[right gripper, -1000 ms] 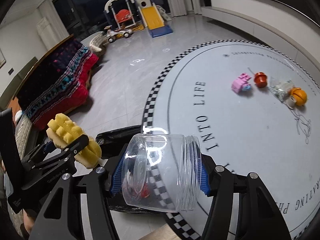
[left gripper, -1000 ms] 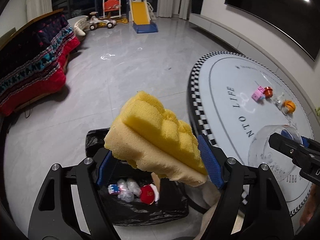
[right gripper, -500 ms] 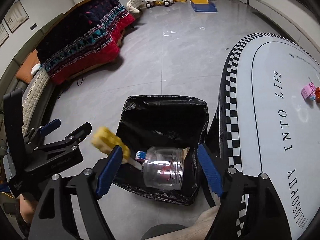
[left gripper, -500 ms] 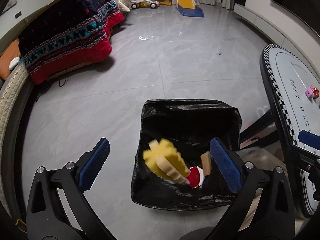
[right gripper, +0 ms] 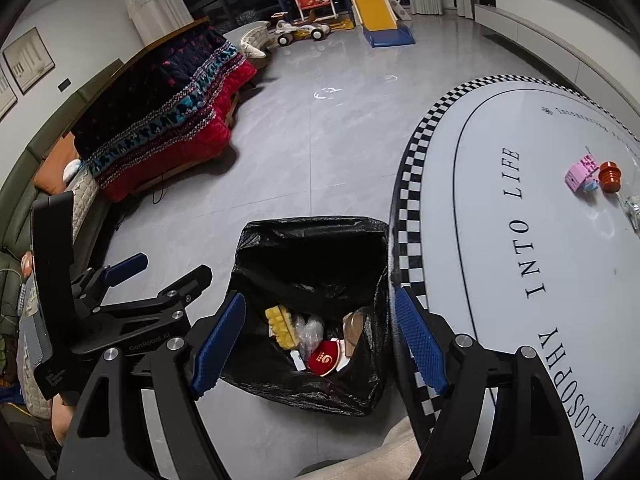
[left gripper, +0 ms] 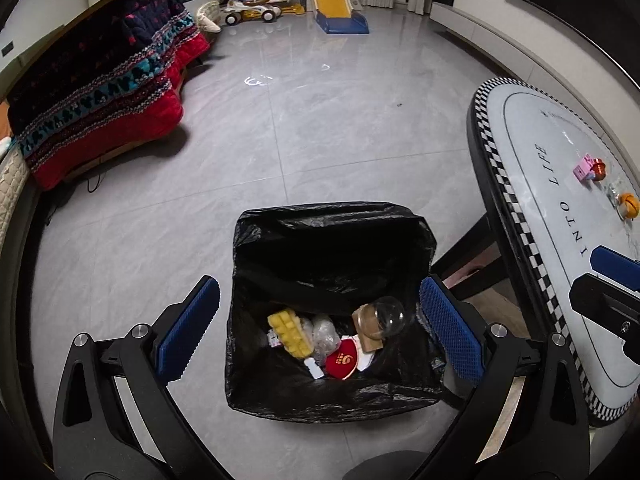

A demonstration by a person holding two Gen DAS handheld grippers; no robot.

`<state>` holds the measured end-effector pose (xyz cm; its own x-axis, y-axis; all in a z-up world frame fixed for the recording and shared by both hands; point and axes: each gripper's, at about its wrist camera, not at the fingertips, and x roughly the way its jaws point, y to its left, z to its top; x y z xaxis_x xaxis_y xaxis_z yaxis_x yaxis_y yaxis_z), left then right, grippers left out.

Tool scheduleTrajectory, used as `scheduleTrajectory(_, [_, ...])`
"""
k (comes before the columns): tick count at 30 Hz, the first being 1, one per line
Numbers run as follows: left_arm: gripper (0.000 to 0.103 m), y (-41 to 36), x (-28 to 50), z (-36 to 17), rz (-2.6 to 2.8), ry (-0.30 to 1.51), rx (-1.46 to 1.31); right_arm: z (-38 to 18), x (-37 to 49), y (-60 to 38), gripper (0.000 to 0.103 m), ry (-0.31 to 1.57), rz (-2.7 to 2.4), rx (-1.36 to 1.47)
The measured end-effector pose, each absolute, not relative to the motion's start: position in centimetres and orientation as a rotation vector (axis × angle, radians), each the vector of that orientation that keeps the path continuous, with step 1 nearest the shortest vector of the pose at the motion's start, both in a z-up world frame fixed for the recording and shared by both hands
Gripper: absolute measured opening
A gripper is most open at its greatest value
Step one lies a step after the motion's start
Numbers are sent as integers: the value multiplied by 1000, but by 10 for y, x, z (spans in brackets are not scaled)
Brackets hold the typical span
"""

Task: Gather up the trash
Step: 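Carry the sponge and clear jar over the black bin and open both tools, then move both tools back to the table toward the pink block and orange toy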

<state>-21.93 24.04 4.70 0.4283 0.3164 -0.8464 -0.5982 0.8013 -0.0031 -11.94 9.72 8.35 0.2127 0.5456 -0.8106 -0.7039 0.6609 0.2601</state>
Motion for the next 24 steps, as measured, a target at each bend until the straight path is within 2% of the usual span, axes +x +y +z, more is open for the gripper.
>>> scheduleTrajectory(14, [97, 139, -110, 71, 308, 949, -135, 103, -44, -16, 78, 971, 644, -40])
scheduleTrajectory(24, [97, 80, -38, 73, 159, 961, -67, 95, 20, -73, 78, 986, 511, 18])
